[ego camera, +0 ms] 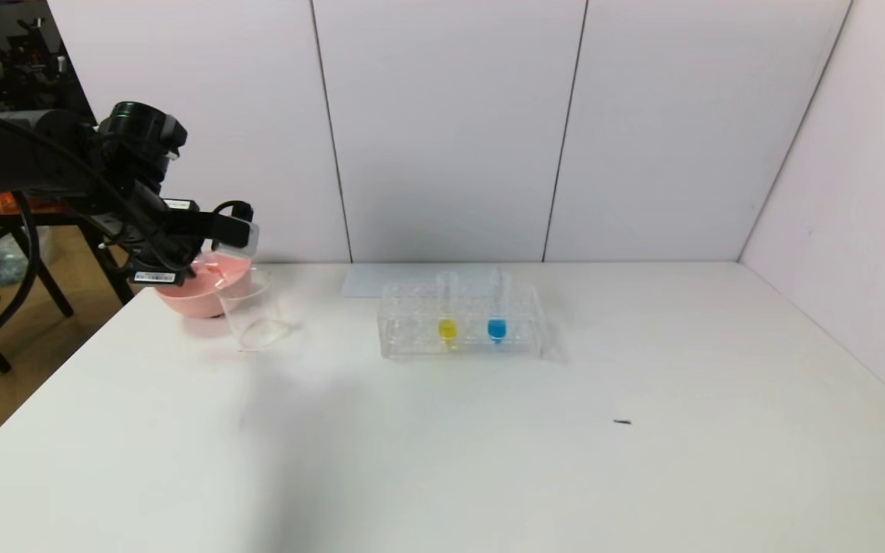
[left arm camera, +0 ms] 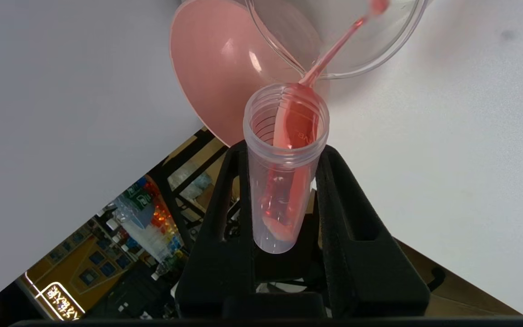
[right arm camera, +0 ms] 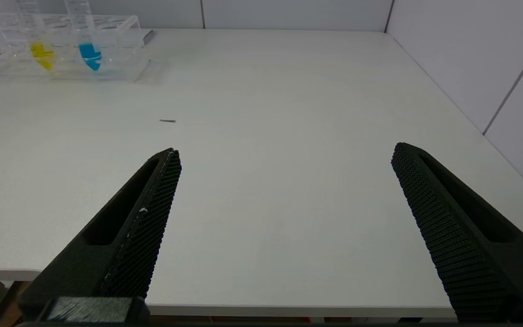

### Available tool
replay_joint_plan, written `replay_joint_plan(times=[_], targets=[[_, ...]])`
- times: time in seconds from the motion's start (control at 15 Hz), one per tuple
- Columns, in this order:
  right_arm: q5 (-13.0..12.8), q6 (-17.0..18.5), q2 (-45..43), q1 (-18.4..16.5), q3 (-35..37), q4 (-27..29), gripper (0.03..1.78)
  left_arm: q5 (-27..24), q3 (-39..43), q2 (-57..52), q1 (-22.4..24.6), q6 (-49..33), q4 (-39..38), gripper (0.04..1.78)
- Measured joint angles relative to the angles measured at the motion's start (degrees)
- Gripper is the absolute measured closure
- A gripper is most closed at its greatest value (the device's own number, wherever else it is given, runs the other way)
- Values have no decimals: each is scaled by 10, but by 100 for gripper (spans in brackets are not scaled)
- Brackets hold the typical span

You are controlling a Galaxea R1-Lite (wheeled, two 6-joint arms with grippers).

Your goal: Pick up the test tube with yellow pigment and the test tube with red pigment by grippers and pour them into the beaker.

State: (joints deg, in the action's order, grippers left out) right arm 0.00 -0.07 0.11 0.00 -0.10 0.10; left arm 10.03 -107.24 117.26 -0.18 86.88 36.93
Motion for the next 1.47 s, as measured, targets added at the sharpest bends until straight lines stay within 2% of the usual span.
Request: replay_joint_plan(times=[0.53,0.8,1.47], targets=[[0,0,0,0,0,0,11,4,-8,8,-8,1,1,138],[0,0,0,0,0,0,11,37,-14,11,-13,10,1,138],[0,0,0,0,0,0,11,42,-24,15,-25,18,23,138]])
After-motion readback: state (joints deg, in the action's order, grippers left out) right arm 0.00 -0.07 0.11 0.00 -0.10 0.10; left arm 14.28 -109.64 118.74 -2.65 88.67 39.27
